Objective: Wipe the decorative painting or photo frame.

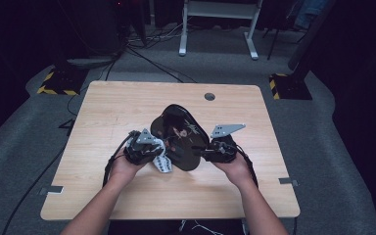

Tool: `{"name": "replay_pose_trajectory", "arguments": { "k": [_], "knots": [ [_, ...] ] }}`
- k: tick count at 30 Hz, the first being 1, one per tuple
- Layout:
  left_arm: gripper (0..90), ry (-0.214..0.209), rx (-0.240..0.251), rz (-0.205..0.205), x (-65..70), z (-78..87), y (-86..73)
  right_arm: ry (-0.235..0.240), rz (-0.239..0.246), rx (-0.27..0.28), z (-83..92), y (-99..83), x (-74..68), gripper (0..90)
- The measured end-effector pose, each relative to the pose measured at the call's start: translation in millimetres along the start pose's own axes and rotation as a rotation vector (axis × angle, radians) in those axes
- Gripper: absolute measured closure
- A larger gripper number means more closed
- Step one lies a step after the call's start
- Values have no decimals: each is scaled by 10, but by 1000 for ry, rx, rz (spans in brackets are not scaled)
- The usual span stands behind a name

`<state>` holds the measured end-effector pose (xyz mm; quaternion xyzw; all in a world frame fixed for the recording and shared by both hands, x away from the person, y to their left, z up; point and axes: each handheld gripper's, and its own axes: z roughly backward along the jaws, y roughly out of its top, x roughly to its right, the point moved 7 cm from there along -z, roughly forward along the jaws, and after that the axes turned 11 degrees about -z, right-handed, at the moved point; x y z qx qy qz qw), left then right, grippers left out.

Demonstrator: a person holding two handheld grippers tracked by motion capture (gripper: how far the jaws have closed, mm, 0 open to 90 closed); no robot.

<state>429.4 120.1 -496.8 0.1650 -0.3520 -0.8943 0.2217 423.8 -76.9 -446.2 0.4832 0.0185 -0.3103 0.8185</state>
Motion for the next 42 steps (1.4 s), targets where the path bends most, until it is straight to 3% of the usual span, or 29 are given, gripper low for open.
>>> {"name": "replay_pose_trajectory", "arguments": {
  "k": [5, 10, 14, 23, 26, 31, 34, 39, 42],
  "knots": [
    [776, -18, 31, -5, -47, 134, 203, -1, -3, 1, 2, 0, 6, 763],
    [776, 12, 50, -43, -60, 262, 407, -2, -5, 0, 6, -2, 11, 762],
    [775, 0, 67, -35, -14, 212, 374, -2, -7, 1, 8, -4, 13, 762],
    [777, -49, 28, -28, 158, -35, 161, -1, -16, 5, 9, -2, 17, 763],
    [776, -46, 17, -35, 149, -24, 182, -3, -16, 5, 10, -2, 21, 763],
    [775, -33, 71, -54, 91, 186, 462, -1, -20, 5, 10, -1, 25, 763],
    [775, -16, 74, -76, 125, 193, 505, 1, -20, 5, 10, -2, 26, 764],
    [775, -49, 68, -70, 197, 78, 396, 2, -24, 6, 10, -3, 27, 764],
    [775, -71, 36, -66, 262, -40, 268, 2, -24, 6, 10, -3, 27, 763]
  ]
}}
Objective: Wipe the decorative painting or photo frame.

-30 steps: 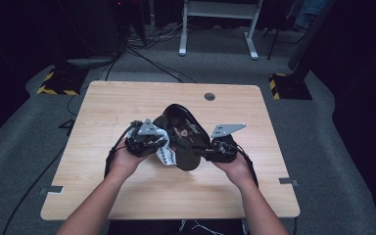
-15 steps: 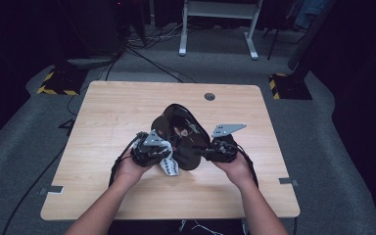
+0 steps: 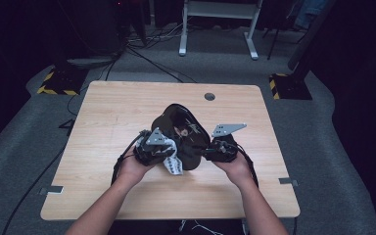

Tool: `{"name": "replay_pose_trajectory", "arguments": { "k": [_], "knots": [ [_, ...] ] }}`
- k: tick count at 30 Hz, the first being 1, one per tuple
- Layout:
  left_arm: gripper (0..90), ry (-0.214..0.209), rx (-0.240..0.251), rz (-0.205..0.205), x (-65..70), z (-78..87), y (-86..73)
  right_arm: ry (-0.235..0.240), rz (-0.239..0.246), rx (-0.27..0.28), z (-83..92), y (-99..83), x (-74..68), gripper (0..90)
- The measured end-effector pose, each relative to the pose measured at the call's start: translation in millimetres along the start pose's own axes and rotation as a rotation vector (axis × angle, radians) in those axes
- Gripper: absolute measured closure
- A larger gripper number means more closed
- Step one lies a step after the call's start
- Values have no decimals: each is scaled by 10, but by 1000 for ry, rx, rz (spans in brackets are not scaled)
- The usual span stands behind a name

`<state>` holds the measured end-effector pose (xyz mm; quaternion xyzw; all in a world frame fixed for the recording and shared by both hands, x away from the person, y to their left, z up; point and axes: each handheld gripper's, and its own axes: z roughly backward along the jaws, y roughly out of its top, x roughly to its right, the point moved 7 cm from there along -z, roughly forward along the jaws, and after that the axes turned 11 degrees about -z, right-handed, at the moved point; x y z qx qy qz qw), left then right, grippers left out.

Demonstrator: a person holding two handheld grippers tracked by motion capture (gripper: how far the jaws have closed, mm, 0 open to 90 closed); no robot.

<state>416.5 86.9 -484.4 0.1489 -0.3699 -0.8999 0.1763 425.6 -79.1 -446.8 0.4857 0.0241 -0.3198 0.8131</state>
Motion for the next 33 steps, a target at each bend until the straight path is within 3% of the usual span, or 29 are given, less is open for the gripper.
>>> {"name": "replay_pose_trajectory", "arguments": {
  "k": [7, 14, 26, 30, 33],
  "knots": [
    [775, -15, -18, 0, 34, -76, -62, -1, -4, 3, 2, 1, 6, 764],
    [773, 22, 19, -31, -47, 139, 193, 2, -6, 3, 1, 2, 11, 767],
    [775, -26, -25, -12, 100, -158, -102, 5, -11, 6, 4, 3, 22, 766],
    [775, -25, -39, -18, 108, -144, -73, 7, -9, 7, 4, 5, 22, 768],
    [774, -10, -13, -30, 89, -61, 32, 7, -7, 6, 3, 6, 19, 769]
  ]
}}
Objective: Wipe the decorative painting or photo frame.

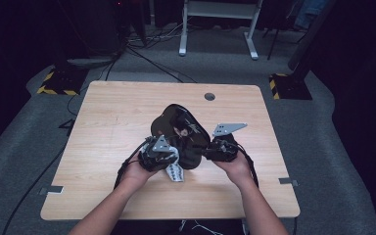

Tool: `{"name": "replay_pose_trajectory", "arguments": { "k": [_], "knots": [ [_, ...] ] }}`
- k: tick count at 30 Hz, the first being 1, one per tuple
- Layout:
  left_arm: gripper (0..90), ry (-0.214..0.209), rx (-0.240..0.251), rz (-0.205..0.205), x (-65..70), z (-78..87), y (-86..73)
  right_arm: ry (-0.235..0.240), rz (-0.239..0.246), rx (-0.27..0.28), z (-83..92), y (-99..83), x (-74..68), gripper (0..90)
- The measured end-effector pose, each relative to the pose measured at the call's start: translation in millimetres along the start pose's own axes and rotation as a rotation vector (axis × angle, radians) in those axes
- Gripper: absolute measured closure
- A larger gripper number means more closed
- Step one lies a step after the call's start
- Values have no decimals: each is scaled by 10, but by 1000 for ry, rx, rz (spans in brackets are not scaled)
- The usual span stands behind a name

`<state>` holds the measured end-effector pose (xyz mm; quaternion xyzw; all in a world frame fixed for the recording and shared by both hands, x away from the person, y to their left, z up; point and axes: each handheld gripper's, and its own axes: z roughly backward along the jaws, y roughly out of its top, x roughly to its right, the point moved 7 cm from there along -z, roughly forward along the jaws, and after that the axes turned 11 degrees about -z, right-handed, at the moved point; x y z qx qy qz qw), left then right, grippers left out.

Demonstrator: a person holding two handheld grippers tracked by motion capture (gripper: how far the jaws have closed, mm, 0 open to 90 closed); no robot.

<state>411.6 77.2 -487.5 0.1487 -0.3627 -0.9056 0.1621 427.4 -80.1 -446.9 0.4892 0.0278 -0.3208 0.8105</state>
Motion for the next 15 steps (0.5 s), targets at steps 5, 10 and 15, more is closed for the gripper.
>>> {"name": "replay_pose_trajectory", "arguments": {
  "k": [5, 10, 15],
  "knots": [
    [773, 19, 32, -10, -42, 96, 132, 2, -11, 2, 1, 1, 12, 770],
    [775, 4, 7, 4, -7, -21, -11, 5, -19, 2, 3, 2, 24, 769],
    [776, -14, -17, 21, 26, -131, -147, 5, -22, 3, 4, 3, 25, 769]
  ]
}}
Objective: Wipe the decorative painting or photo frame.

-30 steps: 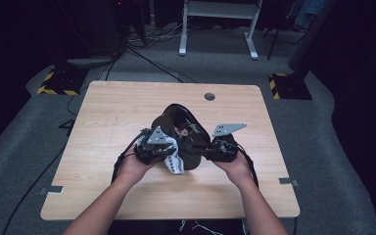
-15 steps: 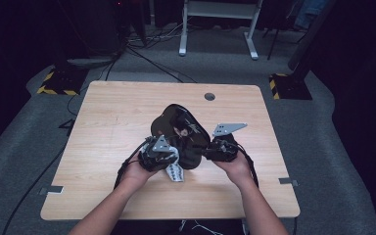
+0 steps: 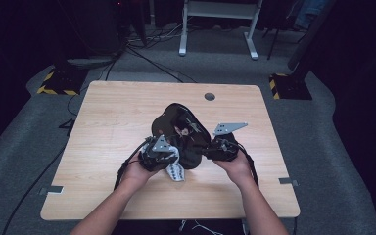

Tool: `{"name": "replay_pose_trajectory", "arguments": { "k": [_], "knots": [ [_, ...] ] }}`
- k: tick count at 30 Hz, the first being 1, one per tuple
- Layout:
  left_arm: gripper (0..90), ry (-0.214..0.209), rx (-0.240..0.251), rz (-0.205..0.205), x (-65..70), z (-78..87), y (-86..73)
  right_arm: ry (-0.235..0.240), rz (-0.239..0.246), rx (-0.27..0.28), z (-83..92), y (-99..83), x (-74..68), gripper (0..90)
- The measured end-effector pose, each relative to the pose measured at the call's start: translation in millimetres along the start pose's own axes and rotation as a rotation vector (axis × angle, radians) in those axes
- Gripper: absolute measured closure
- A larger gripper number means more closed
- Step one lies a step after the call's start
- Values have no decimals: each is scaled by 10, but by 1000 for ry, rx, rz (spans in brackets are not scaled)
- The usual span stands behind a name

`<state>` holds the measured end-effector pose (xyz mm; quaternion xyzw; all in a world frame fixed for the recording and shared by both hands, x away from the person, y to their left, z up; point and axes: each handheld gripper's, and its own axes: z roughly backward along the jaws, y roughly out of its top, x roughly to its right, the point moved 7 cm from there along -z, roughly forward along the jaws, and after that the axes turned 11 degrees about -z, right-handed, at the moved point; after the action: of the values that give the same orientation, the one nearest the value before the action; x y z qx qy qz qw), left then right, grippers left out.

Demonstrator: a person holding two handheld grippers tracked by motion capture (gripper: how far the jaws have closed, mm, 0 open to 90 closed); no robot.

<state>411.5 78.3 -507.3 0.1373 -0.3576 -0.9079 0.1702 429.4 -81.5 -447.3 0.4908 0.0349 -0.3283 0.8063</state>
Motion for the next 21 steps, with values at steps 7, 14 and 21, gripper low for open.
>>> {"name": "replay_pose_trajectory", "arguments": {
  "k": [7, 14, 21],
  "knots": [
    [775, -5, -22, 4, 13, -40, -34, -1, -1, 1, 0, 1, 3, 770],
    [774, 21, 39, 5, -52, 148, 163, 1, -2, 0, -1, 2, 5, 769],
    [776, 19, -28, -11, 2, -25, -30, 2, -4, -2, 1, 2, 7, 768]
  ]
}}
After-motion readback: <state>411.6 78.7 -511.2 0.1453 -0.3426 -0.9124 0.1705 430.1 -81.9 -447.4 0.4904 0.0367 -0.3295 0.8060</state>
